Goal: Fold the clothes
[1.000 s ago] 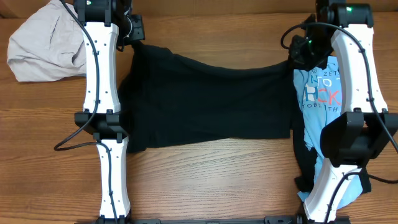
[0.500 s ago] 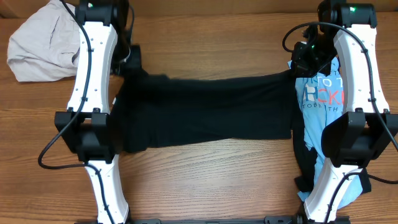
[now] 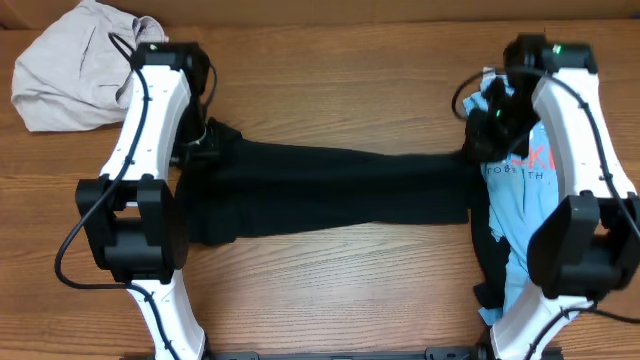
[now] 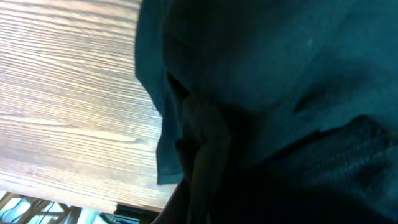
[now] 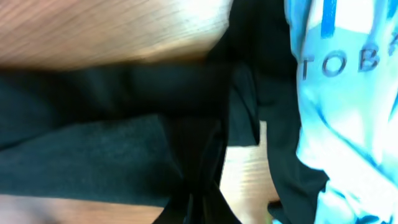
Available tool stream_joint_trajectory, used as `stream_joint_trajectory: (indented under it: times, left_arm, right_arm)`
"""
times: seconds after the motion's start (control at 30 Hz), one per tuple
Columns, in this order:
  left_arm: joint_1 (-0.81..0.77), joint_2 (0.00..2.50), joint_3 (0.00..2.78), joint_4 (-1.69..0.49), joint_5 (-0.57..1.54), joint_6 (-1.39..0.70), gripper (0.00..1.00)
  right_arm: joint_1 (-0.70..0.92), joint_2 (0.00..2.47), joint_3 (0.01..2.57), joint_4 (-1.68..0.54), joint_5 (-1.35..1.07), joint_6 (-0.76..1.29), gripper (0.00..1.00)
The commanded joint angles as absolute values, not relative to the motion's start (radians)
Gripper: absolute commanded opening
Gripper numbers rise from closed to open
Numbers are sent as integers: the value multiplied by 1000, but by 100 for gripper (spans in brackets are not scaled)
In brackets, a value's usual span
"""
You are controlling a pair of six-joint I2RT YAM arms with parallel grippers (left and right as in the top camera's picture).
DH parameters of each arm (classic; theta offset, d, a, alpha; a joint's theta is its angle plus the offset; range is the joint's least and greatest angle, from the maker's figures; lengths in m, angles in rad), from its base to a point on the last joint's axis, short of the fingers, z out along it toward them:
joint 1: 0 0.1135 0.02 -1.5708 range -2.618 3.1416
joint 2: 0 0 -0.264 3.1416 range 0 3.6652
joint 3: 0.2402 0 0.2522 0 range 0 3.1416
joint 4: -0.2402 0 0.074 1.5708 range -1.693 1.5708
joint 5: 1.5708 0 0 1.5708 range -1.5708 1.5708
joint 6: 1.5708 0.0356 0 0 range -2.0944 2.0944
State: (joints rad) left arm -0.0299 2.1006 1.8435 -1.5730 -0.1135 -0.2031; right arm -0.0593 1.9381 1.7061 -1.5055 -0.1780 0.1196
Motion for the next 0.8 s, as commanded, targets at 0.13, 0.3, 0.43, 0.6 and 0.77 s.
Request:
stream_joint_trajectory:
  times: [0.13,0.3,0.43,0.6,0.77]
  left_arm:
    - [-21,2079,1700,-1483,-138,-152,67]
    - [-19,2079,1679,-1400,-137,-149,100]
    - [-19,2079,1710,-1351,-130,-154,100]
    - [-7,2079,1820,-1356,-122,-165,100]
    - [15,2079,1907,-1364,-91,-164,100]
  right_arm:
    - [-67,1908,1423,-1350,-147,157,41]
    - [-67,1908,1338,-1261,-147,161,62]
    - [-67,1908,1325,-1179,-122,160,67]
    - [-67,1908,1274,-1063,-107,161,69]
    - [-67,1908,1206,-1013,-140,160,63]
